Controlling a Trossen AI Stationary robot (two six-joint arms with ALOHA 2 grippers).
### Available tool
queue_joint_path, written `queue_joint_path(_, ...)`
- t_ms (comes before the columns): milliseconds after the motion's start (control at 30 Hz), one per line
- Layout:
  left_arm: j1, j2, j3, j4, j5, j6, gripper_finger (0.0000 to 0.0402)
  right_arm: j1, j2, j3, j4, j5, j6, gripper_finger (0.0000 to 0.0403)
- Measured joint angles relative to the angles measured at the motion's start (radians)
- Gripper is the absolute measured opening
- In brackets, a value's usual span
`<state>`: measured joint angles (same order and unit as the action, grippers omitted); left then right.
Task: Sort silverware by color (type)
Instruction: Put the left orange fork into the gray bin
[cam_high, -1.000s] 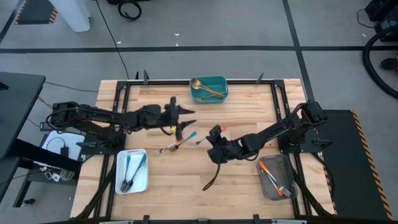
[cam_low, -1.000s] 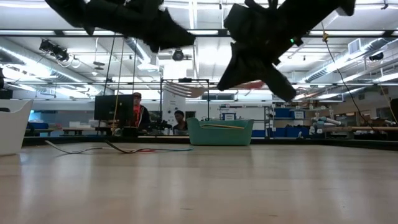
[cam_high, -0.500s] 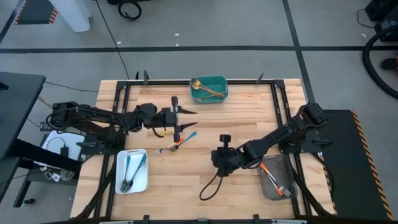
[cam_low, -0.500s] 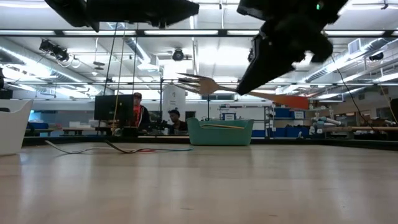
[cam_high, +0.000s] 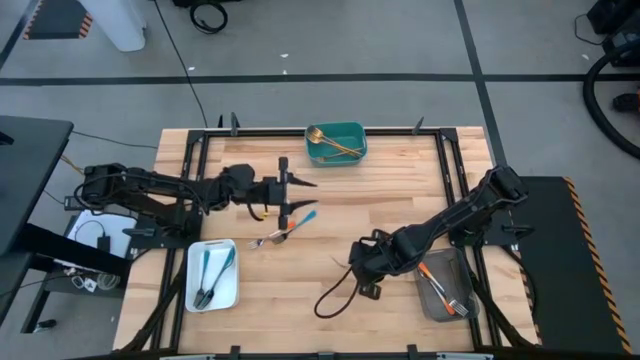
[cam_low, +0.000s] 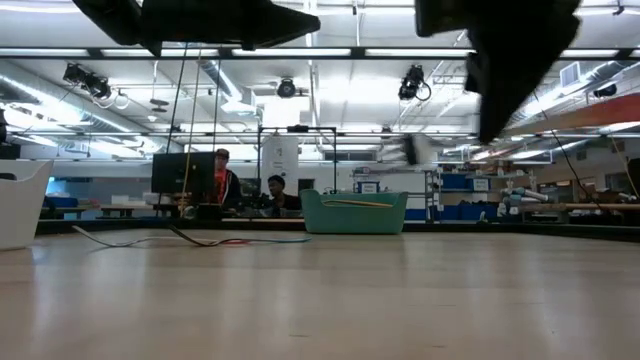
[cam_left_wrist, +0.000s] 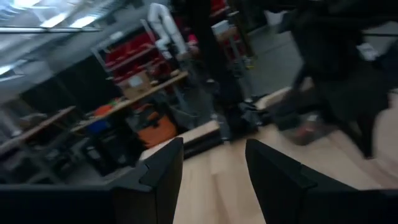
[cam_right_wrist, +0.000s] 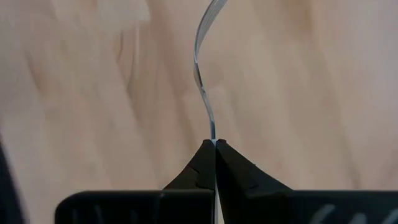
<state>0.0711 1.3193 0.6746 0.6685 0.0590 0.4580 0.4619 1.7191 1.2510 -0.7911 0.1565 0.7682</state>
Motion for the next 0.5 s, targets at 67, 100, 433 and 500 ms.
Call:
queue_joint_path(67, 0.0, 0.0, 0.0, 0.018, -0.022, 0.0, 0.0182, 0.007, 0.0, 0.0, -0.025, -0.052, 0.045, 0.0006)
queue_joint_path(100, 0.001, 0.0, 0.0, 0.024, -0.023, 0.0, 0.0182, 0.012, 0.0, 0.0, -0.036, -0.069, 0.067, 0.0006)
queue_joint_path(433, 0.018, 0.0, 0.0, 0.046, -0.025, 0.0, 0.0182, 0.098, -0.043, 0.027, -0.178, -0.077, 0.325, 0.0006)
queue_joint_path(500, 0.018, 0.0, 0.0, 0.047, -0.025, 0.0, 0.0182, 0.116, -0.059, 0.029, -0.202, -0.079, 0.37, 0.0006)
